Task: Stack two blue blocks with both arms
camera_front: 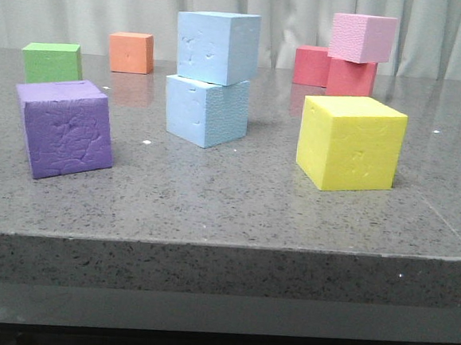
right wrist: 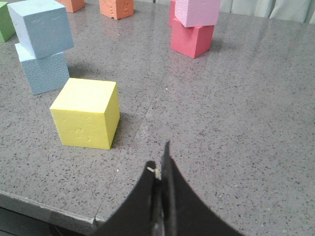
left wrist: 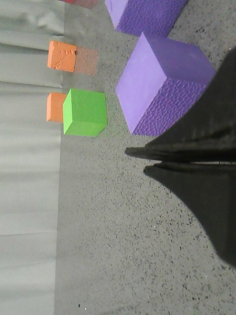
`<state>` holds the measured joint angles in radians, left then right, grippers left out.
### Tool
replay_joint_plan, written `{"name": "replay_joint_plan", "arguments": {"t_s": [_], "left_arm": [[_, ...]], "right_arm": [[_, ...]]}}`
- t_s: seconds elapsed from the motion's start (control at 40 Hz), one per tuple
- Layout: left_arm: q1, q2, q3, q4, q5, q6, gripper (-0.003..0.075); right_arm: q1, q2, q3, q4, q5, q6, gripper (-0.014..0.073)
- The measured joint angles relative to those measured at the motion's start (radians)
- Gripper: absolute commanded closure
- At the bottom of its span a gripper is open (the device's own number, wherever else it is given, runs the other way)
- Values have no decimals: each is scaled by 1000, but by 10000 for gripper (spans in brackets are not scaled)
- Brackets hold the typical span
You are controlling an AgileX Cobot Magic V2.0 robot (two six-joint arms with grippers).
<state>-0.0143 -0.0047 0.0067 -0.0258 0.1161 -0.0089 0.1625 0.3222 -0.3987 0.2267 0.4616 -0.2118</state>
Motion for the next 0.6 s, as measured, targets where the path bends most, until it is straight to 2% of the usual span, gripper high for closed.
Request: {"name": "replay_joint_plan", "arguments": {"t_s": [0.25,0.47,0.6], "left_arm": [[0,0,0,0,0,0,741],[0,0,0,0,0,0,741],[0,0,0,0,0,0,741]], "right_arm": [[0,0,2,-2,-7,0,662],[-7,-49,115,-38,-222,2,662],[-47,-114,233,-39,-312,66,662]]}}
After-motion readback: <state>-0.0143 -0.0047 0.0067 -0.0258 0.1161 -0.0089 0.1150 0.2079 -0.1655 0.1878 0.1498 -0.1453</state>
